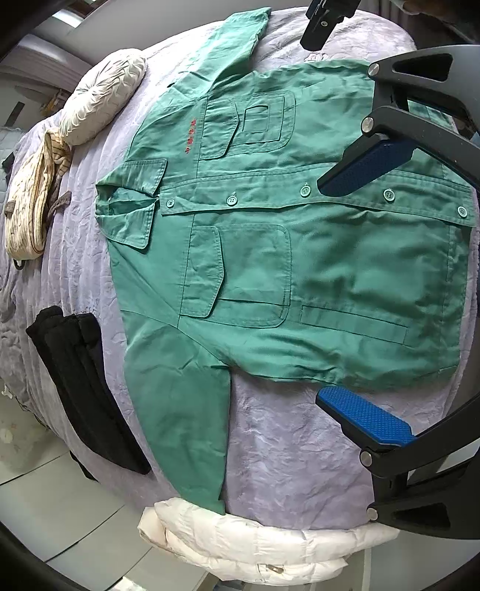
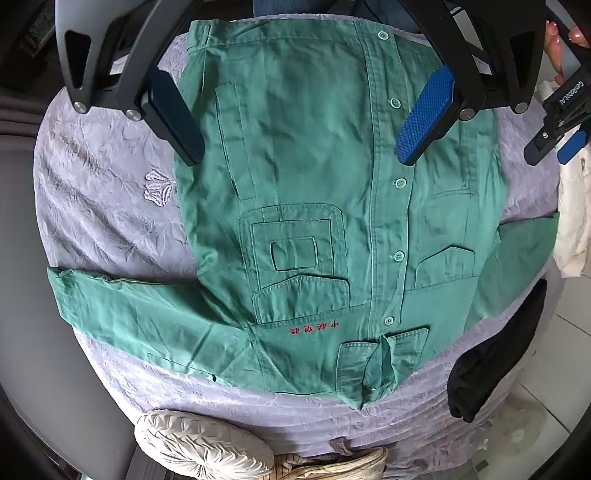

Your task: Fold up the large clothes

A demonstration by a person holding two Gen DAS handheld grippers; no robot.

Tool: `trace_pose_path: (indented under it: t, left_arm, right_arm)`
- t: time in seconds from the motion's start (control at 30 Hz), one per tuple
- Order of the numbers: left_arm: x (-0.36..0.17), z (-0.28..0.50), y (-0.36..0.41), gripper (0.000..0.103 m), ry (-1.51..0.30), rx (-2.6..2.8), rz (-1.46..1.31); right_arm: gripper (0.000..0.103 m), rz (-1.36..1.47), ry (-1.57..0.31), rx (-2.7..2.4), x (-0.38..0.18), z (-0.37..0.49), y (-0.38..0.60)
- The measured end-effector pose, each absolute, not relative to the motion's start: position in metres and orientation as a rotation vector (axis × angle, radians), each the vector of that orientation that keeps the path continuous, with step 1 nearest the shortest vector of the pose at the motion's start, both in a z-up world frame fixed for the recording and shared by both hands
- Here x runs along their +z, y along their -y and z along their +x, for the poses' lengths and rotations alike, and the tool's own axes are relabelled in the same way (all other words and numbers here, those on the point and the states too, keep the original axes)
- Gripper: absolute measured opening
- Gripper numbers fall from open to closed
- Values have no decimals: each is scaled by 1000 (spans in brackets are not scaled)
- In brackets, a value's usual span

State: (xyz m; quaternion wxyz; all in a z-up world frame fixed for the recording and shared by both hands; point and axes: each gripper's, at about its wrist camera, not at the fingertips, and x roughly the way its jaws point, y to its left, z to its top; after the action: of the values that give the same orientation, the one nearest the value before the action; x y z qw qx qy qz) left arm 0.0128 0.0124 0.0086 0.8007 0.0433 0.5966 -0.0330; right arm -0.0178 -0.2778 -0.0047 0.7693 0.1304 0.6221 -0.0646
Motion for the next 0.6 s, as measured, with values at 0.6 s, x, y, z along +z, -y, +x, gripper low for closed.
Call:
trace_pose_path:
  t: [0.6]
  left_arm:
    - [9,10,-9,103,-1285,-66,114]
  right_arm:
    - [103,273,-1352,-135,-4,-17,275]
